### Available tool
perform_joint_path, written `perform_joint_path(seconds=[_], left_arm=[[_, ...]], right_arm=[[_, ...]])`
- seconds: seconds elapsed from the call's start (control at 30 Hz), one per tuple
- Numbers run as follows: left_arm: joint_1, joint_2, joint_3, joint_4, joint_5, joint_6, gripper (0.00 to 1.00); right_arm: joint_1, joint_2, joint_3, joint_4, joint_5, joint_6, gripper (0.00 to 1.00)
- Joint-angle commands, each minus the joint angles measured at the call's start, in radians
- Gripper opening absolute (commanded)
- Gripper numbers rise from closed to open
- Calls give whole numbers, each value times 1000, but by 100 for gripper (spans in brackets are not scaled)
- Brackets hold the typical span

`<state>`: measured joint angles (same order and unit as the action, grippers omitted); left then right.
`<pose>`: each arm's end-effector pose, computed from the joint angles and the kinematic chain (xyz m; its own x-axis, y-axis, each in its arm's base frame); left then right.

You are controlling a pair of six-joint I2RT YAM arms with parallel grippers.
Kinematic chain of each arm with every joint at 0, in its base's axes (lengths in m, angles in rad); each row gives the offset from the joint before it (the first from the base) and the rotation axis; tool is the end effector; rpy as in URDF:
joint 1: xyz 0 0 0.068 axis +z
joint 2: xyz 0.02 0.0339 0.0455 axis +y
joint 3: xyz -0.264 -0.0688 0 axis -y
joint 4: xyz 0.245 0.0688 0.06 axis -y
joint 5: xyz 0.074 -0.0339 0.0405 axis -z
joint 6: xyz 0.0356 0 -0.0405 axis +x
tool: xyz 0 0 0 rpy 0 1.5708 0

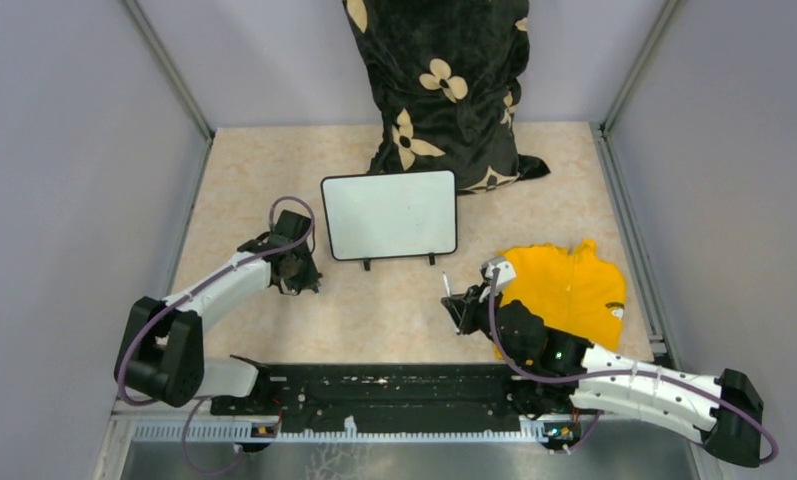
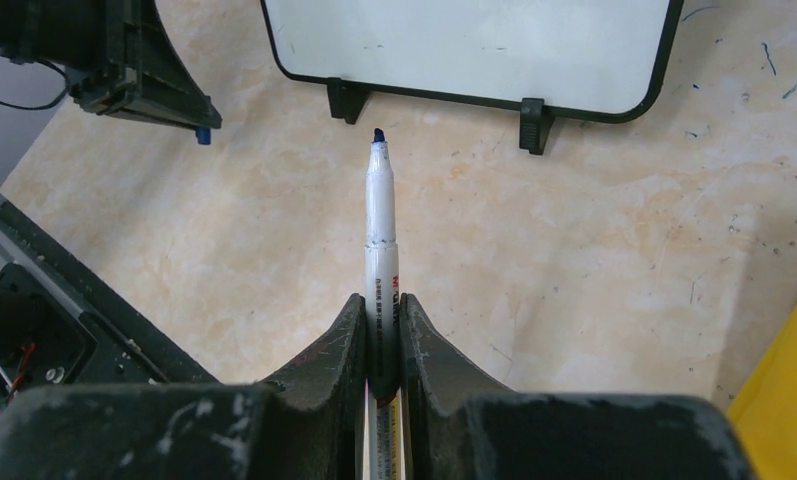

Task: Write a sentence on the whiteboard
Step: Place the pen cap at the center of the board.

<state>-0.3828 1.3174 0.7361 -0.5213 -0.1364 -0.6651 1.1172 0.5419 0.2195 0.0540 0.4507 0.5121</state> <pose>0.2252 -0.0855 0.1872 -0.8446 -0.3190 -0.4300 -0.2645 0.9469 -0.1830 0.0786 0.1258 0.2008 -0.4076 0.1705 -0.8971 -0.4879 0.7897 0.3718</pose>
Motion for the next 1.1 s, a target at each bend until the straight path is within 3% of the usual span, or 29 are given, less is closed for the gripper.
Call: perform_joint_path(seconds=[0.0, 0.6, 1.07], left_arm=[[29, 65, 16, 41, 37, 3, 10], [74, 186, 27, 55, 47, -6, 23], [76, 197, 16, 66, 63, -19, 33]], right_arm=[[6, -33, 60, 9, 3, -15, 0], [6, -58, 49, 9, 6, -22, 0], [6, -113, 25, -15, 4, -5, 0]])
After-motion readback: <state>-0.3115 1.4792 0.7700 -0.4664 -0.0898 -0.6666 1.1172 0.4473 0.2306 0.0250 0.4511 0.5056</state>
